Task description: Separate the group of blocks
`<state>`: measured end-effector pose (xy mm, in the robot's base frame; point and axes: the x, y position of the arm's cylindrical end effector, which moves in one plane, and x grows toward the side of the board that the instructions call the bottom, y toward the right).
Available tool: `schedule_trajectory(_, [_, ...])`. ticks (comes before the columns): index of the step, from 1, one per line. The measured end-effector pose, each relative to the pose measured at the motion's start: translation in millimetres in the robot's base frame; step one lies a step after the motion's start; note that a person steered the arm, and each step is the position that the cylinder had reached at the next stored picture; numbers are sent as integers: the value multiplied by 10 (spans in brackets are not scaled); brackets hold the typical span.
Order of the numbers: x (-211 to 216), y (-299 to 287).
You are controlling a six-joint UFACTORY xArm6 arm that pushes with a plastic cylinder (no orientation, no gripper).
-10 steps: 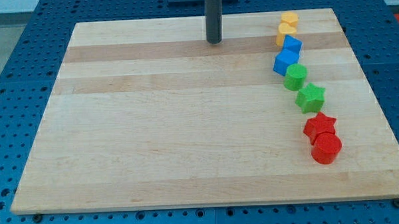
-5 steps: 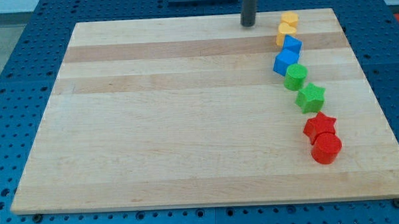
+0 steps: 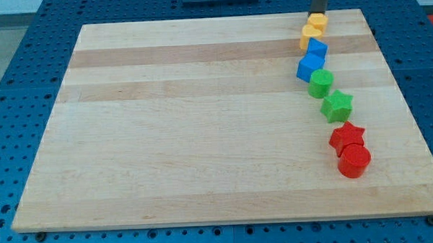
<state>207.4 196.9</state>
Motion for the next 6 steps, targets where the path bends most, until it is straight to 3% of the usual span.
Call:
schedule_trajectory(3, [215, -173])
schedule_trajectory(6, [148, -112])
